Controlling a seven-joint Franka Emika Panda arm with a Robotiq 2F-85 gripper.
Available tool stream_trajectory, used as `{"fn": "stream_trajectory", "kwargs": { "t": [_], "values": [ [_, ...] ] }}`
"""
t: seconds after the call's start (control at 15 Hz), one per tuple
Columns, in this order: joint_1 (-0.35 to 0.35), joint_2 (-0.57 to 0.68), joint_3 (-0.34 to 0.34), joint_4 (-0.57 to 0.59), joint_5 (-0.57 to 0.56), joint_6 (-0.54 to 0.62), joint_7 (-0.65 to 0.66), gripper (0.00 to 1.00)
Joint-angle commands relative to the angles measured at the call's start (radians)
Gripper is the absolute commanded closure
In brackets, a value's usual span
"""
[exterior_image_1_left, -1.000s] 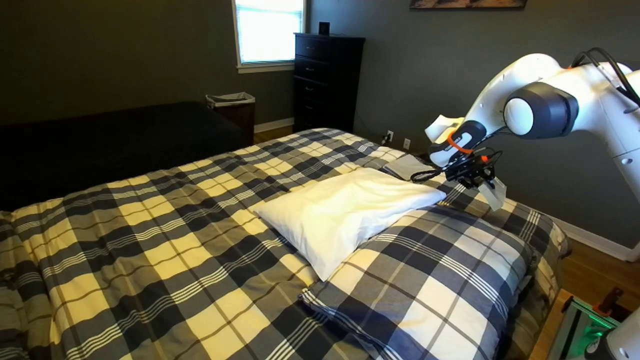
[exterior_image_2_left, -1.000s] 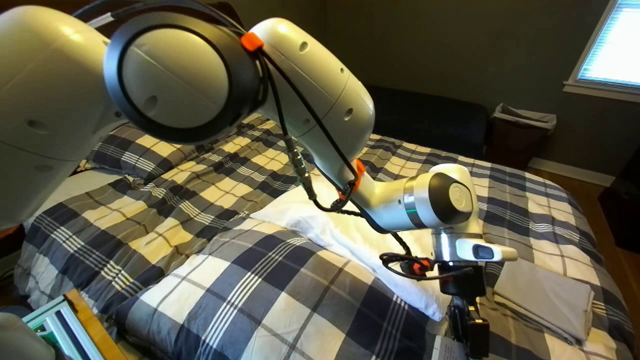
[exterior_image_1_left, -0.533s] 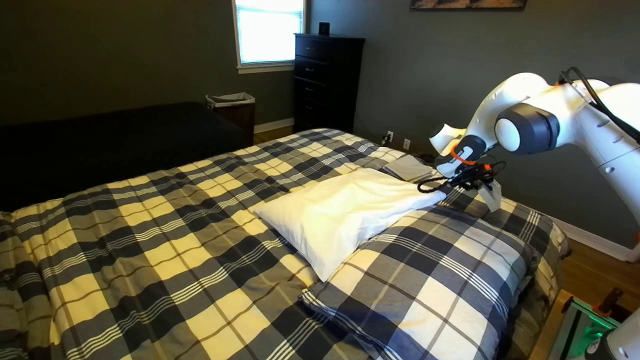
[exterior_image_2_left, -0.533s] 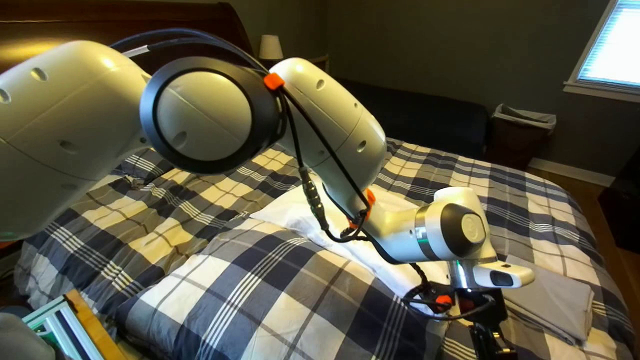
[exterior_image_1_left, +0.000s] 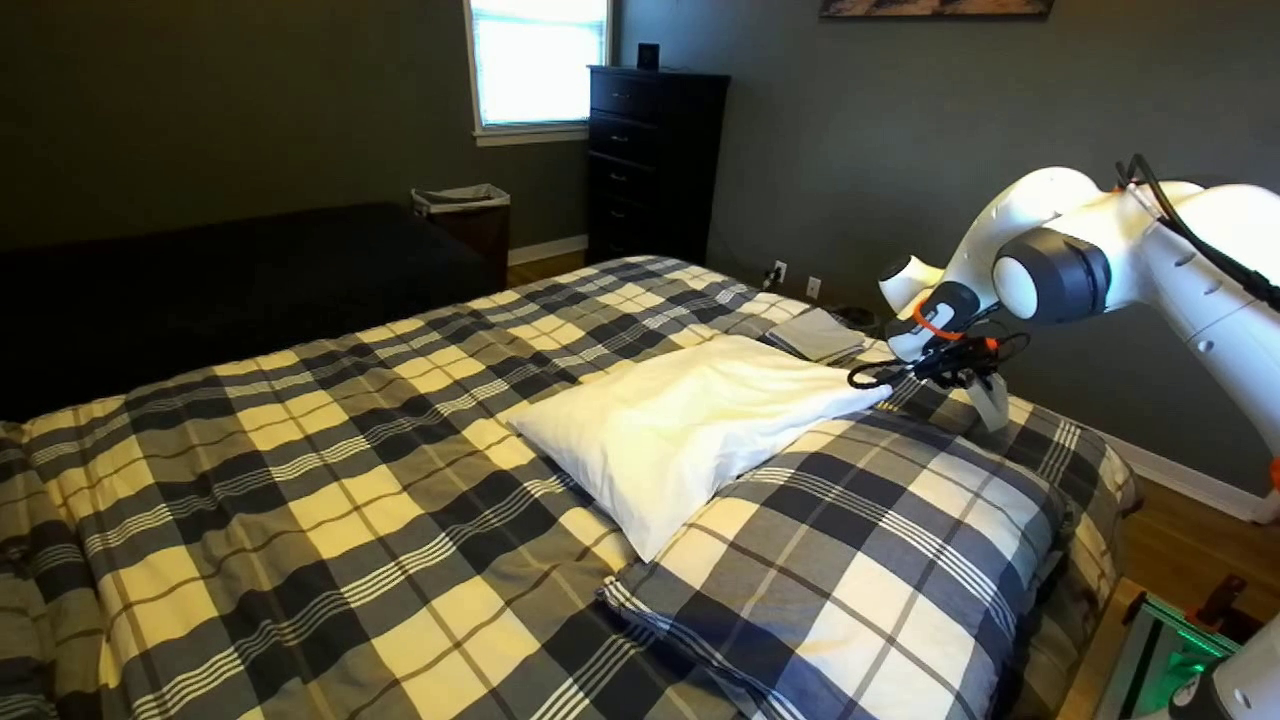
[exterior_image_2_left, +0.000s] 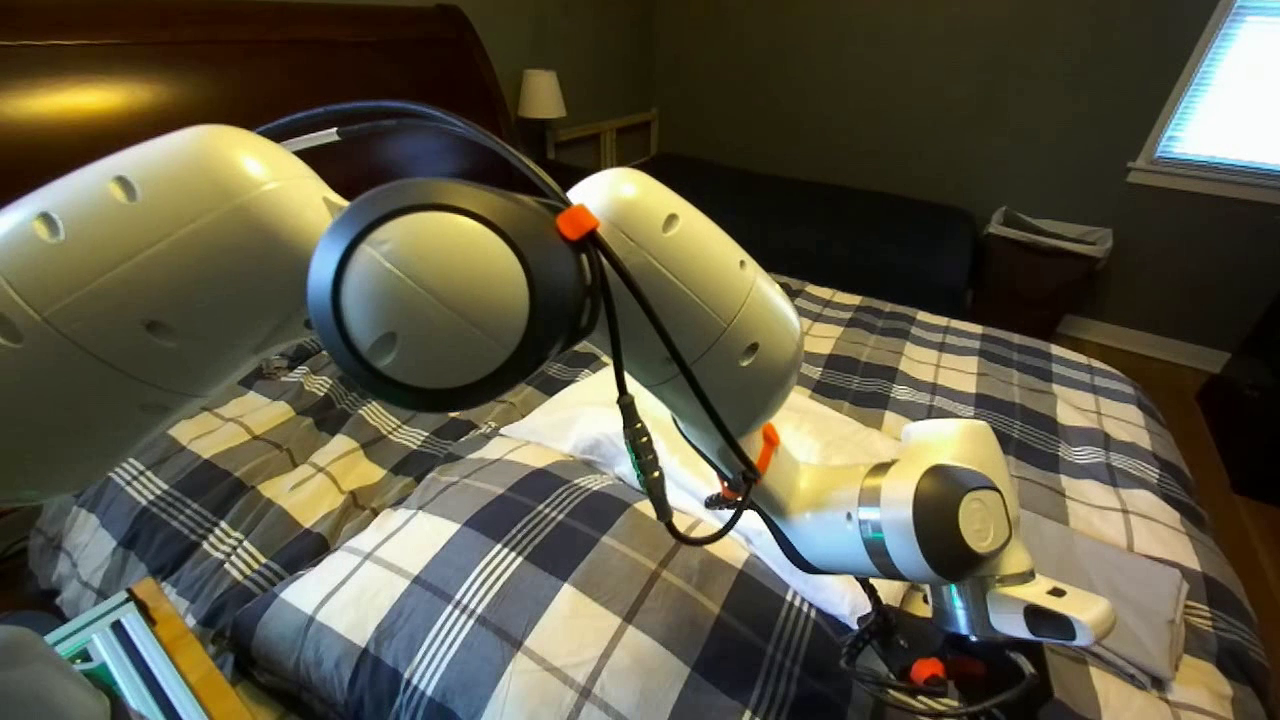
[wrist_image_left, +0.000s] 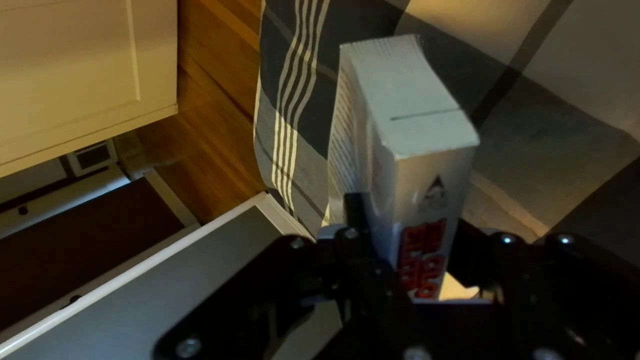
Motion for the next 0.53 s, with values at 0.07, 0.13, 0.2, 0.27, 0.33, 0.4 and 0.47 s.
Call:
{"fn": "stream_trajectory", "kwargs": {
  "t": [0.07, 0.13, 0.2, 0.27, 0.33, 0.4, 0.47],
  "values": [
    [-0.019, 0.067, -0.004, 0.086, 0.093, -0.015, -0.057, 0.92],
    [-0.019, 0.077, -0.006, 0.095, 0.107, -0.018, -0.056, 0.92],
    [-0.019, 0.087, -0.008, 0.106, 0.117, -0.025, -0.061, 0.92],
    [-0.019, 0.098, -0.009, 0.117, 0.127, -0.029, -0.063, 0.92],
    [-0.019, 0.108, -0.01, 0.126, 0.137, -0.032, -0.064, 0.92],
    [-0.019, 0.118, -0.012, 0.139, 0.144, -0.039, -0.066, 0.92],
    [-0.021, 0.128, -0.01, 0.15, 0.152, -0.045, -0.07, 0.9]
  ]
}}
